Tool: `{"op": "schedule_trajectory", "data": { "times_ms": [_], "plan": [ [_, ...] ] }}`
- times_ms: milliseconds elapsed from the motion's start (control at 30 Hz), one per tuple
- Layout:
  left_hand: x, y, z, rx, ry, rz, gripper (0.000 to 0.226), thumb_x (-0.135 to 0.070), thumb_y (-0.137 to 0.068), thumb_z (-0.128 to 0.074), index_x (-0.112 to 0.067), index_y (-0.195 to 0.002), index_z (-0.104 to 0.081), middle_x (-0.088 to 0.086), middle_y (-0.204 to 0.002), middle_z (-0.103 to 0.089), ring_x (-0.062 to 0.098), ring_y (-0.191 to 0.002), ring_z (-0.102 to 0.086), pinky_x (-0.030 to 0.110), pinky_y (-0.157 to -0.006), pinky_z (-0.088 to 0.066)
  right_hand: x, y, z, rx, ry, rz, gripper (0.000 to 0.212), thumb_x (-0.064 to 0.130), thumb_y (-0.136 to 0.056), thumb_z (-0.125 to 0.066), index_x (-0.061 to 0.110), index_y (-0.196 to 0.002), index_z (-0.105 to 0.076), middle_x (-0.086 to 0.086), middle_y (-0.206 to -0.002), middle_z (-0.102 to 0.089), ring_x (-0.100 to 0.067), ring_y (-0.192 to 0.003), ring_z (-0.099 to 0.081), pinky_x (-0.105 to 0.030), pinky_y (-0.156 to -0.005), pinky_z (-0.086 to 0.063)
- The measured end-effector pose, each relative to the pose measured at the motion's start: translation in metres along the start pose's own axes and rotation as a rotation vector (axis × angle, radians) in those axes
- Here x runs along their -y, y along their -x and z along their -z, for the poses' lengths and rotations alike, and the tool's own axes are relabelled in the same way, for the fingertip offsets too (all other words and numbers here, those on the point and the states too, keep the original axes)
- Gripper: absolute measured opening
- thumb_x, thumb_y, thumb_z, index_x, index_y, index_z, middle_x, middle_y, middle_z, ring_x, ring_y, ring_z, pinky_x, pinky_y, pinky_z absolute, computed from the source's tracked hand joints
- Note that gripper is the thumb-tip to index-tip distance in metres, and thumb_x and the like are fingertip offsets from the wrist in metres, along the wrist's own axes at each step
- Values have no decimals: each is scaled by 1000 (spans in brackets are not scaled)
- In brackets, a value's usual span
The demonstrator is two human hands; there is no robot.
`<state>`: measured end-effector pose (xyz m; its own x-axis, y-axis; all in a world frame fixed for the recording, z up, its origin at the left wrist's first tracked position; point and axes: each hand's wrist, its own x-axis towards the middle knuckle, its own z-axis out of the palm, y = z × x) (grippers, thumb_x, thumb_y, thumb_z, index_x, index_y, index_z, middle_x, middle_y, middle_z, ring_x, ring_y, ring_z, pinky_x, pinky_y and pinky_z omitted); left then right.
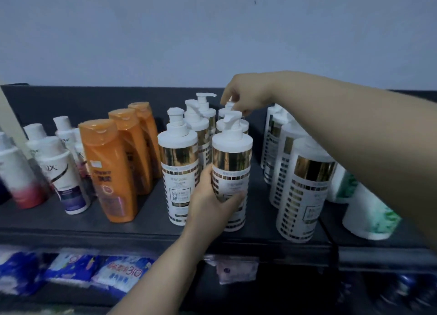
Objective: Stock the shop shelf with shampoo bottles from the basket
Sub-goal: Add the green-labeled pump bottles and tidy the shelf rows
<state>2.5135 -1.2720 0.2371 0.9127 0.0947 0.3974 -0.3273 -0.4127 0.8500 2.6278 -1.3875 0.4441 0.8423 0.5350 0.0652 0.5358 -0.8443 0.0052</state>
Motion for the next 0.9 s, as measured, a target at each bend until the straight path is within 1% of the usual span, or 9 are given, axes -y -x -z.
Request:
{"op": "schedule_trajectory", "data": {
  "times_ms": [67,167,300,433,567,633,767,833,900],
  "plan": [
    [0,-2,2,20,8,25,63,-27,-76,-79,-30,-130,-46,-22,-111,-61,-16,-101,-54,5,-79,-44,-4,-5,-2,-21,-39,-5,33,11,-90,-61,16,-122,-63,-3,-112,-61,-13,-75,-62,-34,-86,-54],
    [-2,-3,1,39,48,62,60,-30,-76,-79,-38,-125,-46,-24,-109,-62,-11,-101,-57,22,-87,-49,-14,-6,-3,-19,-118,-3,25,10,-88,-62,15,-112,-66,-5,-95,-67,-15,-69,-65,-24,-70,-53],
    [-2,-4,-4,52,66,84,60,-33,-75,-79,-50,-119,-41,-27,-109,-61,-11,-101,-56,26,-89,-50,-26,-8,-3,-7,-197,-5,26,7,-88,-63,13,-113,-67,4,-78,-60,-19,-73,-67,-27,-76,-55],
    [-3,-5,-6,54,73,98,62,-34,-73,-80,-46,-122,-43,-24,-109,-64,-6,-102,-60,33,-92,-53,-30,-10,-1,12,-202,19,27,6,-90,-61,13,-115,-66,6,-75,-53,-22,-74,-66,-28,-76,-55],
    [-2,-4,-8,36,77,93,66,-37,-71,-81,-45,-126,-44,-25,-109,-64,-7,-101,-60,34,-92,-54,-32,-11,0,32,-201,21,28,9,-88,-64,13,-116,-66,4,-72,-59,-21,-75,-69,-26,-73,-55],
    [-2,-4,-8,37,85,97,67,-37,-71,-81,-46,-126,-44,-25,-109,-64,-7,-102,-60,35,-92,-54,-32,-9,7,46,-173,17,31,16,-86,-66,17,-117,-65,4,-75,-63,-17,-75,-68,-24,-69,-51],
    [-2,-7,-6,65,112,112,73,-40,-69,-82,-46,-130,-42,-24,-112,-65,-7,-104,-60,36,-93,-53,-37,-20,30,-60,-231,-11,37,33,-90,-63,23,-125,-60,0,-104,-68,-22,-93,-69,-34,-92,-52],
    [-2,-10,-5,89,119,114,69,-41,-69,-82,-45,-127,-44,-23,-111,-66,-6,-103,-62,36,-92,-54,-40,-36,32,-82,-143,-25,39,33,-92,-60,24,-130,-56,-1,-118,-63,-23,-96,-66,-37,-97,-48],
    [-3,-12,-3,112,113,108,59,-38,-71,-81,-44,-120,-48,-23,-107,-67,-6,-99,-63,35,-91,-55,-40,-55,26,-41,22,-48,43,33,-93,-57,25,-135,-52,0,-126,-57,-22,-105,-60,-41,-103,-41]
  ]
}}
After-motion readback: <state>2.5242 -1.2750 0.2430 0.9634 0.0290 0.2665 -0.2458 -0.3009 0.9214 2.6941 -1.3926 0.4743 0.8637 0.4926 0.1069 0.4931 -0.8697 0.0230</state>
